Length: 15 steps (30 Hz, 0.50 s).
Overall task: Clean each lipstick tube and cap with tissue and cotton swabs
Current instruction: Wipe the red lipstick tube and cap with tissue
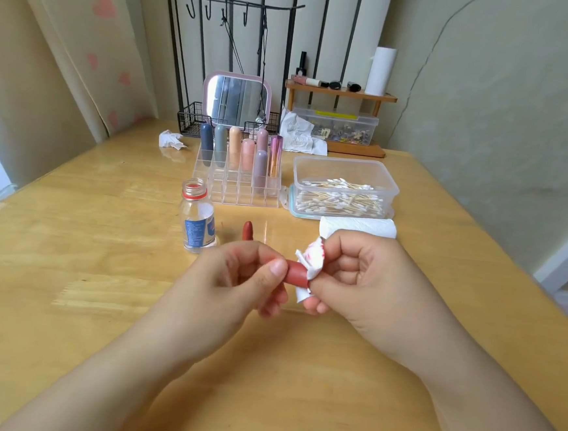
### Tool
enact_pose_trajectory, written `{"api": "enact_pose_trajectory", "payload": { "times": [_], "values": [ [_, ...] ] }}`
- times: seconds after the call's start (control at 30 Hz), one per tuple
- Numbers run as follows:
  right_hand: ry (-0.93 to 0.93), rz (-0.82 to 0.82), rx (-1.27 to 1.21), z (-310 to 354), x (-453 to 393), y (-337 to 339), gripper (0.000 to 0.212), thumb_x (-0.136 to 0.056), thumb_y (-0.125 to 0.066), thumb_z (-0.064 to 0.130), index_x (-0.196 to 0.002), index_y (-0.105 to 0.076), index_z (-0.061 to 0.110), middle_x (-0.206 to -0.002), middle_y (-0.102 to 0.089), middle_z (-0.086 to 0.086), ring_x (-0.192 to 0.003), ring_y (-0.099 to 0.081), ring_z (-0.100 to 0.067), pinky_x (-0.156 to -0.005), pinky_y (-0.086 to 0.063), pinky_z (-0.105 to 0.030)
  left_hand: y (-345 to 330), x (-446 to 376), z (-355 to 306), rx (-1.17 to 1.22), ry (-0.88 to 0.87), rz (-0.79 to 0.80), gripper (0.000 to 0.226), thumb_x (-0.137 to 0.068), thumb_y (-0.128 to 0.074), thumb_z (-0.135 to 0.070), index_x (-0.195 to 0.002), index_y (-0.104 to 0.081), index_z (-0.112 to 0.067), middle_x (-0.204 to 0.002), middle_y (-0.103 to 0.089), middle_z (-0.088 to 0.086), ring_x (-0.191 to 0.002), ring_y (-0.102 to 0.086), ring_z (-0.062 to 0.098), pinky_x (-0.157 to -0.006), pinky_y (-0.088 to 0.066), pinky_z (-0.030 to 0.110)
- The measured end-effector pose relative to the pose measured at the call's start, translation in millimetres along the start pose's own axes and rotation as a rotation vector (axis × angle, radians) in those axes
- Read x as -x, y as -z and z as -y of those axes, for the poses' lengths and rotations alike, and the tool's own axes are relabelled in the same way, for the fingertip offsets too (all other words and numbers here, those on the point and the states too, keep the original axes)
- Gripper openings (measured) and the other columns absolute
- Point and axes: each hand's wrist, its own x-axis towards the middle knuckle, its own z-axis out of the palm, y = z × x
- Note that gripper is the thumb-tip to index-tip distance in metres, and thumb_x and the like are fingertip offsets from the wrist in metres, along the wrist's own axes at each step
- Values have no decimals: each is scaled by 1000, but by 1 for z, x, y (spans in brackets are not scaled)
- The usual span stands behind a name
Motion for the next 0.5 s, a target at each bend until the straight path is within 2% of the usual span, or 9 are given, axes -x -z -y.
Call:
{"api": "enact_pose_trajectory", "payload": {
  "times": [0.1, 0.2, 0.37, 0.43, 0.5],
  "values": [
    [2, -5, -43, 1, 0, 0, 22, -79, -63, -4, -69, -59, 15, -56, -64, -3, -50, -63, -12, -52, -49, -17, 2, 2, -4, 34, -88, 11, 16, -83, -62, -23, -89, -74, -14, -74, -68, 7, -63, -56, 11, -61, -47, 20],
    [-52, 17, -97, -1, -2, 1, 25, -80, -58, -7, -68, -57, 15, -52, -61, -1, -47, -58, -13, -51, -47, -19, 3, 2, -5, 64, -145, -22, 19, -77, -70, -19, -94, -72, -11, -78, -69, 13, -64, -58, 11, -64, -49, 20],
    [5, 17, -50, -1, -2, 4, 26, -80, -62, -8, -68, -59, 14, -56, -64, -3, -49, -62, -14, -50, -48, -20, 0, 1, -4, 161, -42, -2, 22, -81, -64, -25, -90, -72, -7, -76, -69, 9, -61, -56, 15, -60, -49, 23],
    [64, 15, 4, 0, 0, 2, 22, -79, -68, -4, -68, -61, 14, -59, -64, -4, -51, -63, -13, -50, -48, -20, 0, 1, -2, 173, 1, 17, 23, -82, -60, -29, -84, -73, -10, -69, -67, 6, -57, -54, 15, -56, -47, 22],
    [76, 12, -2, 2, 1, 0, 17, -78, -70, 2, -69, -61, 13, -59, -64, -3, -51, -62, -12, -51, -48, -19, 1, 1, -2, 152, -34, 27, 17, -80, -65, -30, -83, -73, -15, -69, -67, 5, -59, -55, 15, -57, -47, 21]
  ]
}}
